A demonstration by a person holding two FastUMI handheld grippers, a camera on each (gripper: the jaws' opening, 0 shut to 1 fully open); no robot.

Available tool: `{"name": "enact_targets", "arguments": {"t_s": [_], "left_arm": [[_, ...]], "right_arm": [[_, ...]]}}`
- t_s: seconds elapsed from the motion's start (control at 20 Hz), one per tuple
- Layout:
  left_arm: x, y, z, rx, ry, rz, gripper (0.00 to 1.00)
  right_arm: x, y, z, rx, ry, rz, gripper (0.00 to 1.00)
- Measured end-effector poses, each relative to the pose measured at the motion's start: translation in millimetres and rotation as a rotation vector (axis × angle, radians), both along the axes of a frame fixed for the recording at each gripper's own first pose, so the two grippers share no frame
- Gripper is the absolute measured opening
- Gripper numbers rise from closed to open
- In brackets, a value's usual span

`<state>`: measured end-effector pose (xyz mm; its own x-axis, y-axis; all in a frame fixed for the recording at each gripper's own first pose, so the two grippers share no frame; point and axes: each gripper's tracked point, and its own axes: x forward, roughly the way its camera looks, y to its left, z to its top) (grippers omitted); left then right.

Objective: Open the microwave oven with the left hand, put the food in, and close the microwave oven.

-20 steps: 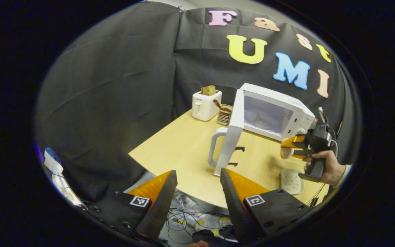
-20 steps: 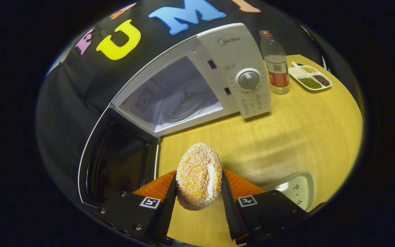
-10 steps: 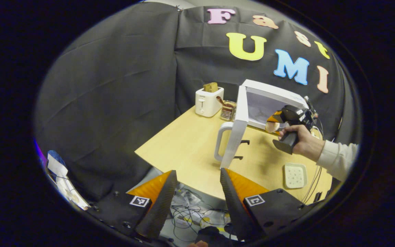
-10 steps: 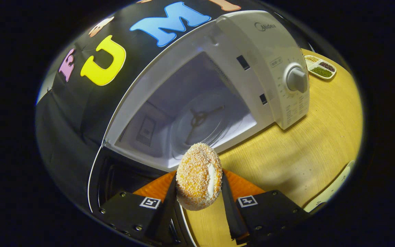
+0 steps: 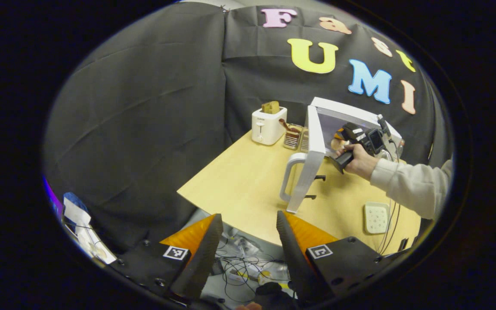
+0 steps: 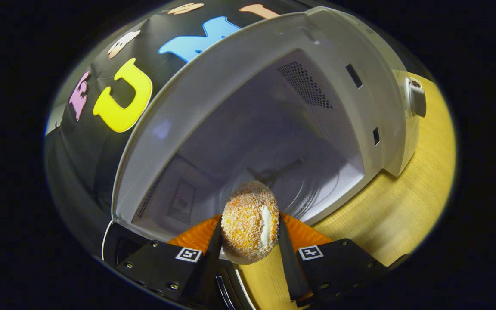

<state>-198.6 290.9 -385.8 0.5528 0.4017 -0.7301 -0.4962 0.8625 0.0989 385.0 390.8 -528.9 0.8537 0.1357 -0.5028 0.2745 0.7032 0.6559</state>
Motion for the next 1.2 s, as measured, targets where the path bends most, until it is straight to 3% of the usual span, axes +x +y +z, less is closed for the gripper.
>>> {"name": "enact_targets", "arguments": {"t_s": [0.25,0.6,0.7,0.75,1.2], "left_arm": [[0.4,7.1,-5.0,-0.020,0.003,0.004,0.85],[11.0,18.8,-4.2,-0.026,-0.020,-0.023,0.85],[14.5,22.5,-0.5,-0.027,-0.040,-0.028,0.85],[15.1,24.4,0.3,-0.028,-0.050,-0.029,0.85],[46.0,61.4,-17.3,-0.078,-0.159,-0.081,0.85]], "right_arm": [[27.9,-14.9,-16.7,-0.046,0.007,-0.111,0.70],[25.8,-9.5,-15.2,-0.067,0.030,-0.082,0.80],[20.1,-4.6,-9.2,-0.052,0.030,-0.053,0.84],[17.0,-3.5,-11.7,-0.063,0.047,-0.040,0.96],[-60.7,-12.5,32.8,-0.248,0.055,0.223,0.98]]}}
